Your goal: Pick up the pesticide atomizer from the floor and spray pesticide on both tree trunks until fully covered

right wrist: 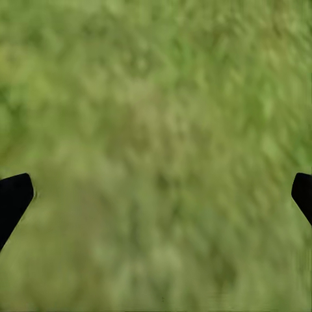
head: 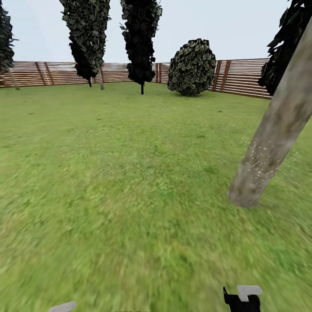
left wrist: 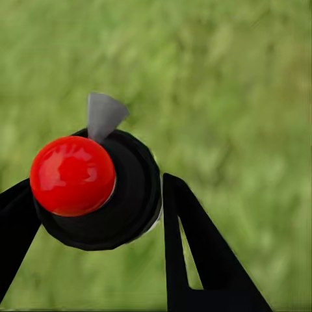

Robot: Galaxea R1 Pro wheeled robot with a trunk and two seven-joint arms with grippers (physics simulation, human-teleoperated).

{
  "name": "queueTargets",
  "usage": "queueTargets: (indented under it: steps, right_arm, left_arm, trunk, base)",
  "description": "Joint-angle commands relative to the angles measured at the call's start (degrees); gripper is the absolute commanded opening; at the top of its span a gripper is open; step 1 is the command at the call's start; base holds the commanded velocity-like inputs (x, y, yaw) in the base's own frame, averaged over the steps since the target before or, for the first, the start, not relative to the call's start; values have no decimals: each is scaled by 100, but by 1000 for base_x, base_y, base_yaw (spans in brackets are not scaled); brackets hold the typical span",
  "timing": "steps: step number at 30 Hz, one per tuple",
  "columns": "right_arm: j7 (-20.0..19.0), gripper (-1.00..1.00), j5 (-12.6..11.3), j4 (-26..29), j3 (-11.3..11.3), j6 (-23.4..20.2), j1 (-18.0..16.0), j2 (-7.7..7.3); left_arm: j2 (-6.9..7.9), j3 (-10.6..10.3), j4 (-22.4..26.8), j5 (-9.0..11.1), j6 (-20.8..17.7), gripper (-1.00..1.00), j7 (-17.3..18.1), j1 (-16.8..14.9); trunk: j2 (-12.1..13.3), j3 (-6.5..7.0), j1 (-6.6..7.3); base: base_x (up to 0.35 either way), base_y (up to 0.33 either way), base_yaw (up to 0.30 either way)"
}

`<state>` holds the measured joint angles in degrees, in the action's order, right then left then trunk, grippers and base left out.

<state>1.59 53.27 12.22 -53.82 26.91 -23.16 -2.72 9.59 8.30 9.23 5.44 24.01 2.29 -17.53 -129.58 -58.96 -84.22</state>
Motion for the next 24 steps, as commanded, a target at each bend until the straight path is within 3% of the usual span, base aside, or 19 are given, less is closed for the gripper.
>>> queueTargets:
  steps: [1, 24]
  right_arm:
    - [17, 100, 61, -4, -40, 24, -4, -1]
    - [17, 100, 61, -9, -32, 33, -4, 8]
  left_arm:
    - [2, -3, -7, 59, 20, -100, 34, -5]
    - [-18, -30, -1, -25, 21, -100, 35, -5]
  trunk:
    - [-2, -9, 1]
    - [-2, -71, 1]
  base:
    - [0, 0, 242]
    - [0, 0, 259]
